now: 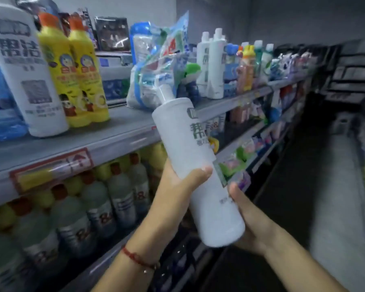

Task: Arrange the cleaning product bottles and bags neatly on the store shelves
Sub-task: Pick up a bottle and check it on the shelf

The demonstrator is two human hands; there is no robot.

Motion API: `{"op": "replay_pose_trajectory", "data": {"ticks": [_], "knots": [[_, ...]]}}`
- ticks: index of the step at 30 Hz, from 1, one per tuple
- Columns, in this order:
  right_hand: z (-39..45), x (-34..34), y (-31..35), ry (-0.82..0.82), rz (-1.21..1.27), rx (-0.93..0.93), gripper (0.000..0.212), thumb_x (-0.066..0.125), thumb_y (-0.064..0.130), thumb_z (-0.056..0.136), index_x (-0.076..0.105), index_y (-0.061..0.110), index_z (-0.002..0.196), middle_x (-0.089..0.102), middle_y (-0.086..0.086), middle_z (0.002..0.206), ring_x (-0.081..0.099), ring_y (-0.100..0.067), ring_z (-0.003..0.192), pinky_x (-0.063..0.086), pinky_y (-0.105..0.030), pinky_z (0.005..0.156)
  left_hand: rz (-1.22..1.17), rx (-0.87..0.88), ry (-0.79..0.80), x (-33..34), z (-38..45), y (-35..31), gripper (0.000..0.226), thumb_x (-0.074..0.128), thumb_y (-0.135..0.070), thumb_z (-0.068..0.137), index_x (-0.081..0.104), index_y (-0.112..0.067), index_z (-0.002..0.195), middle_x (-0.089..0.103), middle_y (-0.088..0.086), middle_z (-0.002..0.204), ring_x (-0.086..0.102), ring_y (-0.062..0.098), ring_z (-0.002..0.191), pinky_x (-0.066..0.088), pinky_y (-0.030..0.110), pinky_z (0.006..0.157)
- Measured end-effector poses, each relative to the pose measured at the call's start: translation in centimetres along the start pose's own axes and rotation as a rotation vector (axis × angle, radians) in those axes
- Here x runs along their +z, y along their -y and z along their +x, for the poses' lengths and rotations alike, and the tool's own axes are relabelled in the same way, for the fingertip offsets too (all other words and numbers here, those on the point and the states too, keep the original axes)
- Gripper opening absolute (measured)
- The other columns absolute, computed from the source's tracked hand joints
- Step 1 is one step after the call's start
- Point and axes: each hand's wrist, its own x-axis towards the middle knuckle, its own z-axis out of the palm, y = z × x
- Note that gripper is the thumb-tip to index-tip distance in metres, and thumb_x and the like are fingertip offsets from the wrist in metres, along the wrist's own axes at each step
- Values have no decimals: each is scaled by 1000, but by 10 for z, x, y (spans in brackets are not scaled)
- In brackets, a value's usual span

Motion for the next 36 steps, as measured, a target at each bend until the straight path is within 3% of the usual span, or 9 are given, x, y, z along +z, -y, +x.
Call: {"op": "replay_pose_trajectory", "data": {"ticks": [8,11,15,18,20,24,29,33,36], "knots": [[-44,-74,-76,-181,-4,102,70,97,50,41,82,18,101,77,-9,98,75,-19,84,59,-30,71,-141,-375,-83,34,-47,93,48,62,-38,87,58,-18,131,74,7,116,72,24,104,60,32,78],[-57,-86,-92,-314,-253,165,71,86,46,52,69,22,117,78,0,102,74,-15,91,56,-28,75,-218,-604,-168,38,-58,124,59,63,-55,91,56,-18,136,68,17,126,69,32,113,60,46,88],[-69,-103,-107,-452,-566,237,53,89,43,64,67,29,111,77,11,99,74,-7,89,60,-33,79,-468,-866,-316,48,-70,165,73,62,-65,88,56,-12,139,57,28,137,60,41,124,50,61,102],[-81,-115,-112,-546,-924,307,49,82,61,64,63,40,104,72,19,93,67,4,79,55,-25,71,-642,-971,-423,62,-76,191,81,66,-67,84,55,-11,142,55,26,141,56,39,130,46,61,105],[-89,-124,-115,-566,-1011,370,53,76,68,65,57,43,109,69,19,94,64,5,80,51,-24,67,-702,-1025,-459,73,-78,203,77,66,-65,85,58,-10,138,65,22,125,61,35,124,46,57,106],[-105,-147,-121,-575,-981,388,55,70,70,67,51,45,112,66,21,99,64,3,86,56,-28,74,-671,-1071,-404,96,-73,217,55,64,-61,88,62,-12,114,67,11,90,68,27,90,54,48,96],[-122,-183,-112,-542,-874,389,51,71,67,73,45,50,113,65,24,103,65,6,88,58,-29,79,-542,-1051,-245,126,-55,233,63,67,-56,89,58,-11,131,63,15,106,63,31,103,54,50,97],[-129,-225,-104,-528,-811,366,71,83,61,64,40,49,120,64,25,108,64,8,95,58,-27,82,-391,-956,0,157,-32,238,58,67,-32,91,51,-7,140,62,19,122,63,36,112,55,52,96],[-128,-254,-101,-523,-630,296,77,91,39,62,47,36,125,70,12,111,69,-3,101,59,-39,91,-165,-806,98,189,-15,240,51,72,-18,90,53,-18,138,67,13,125,66,32,116,56,51,95]]}}
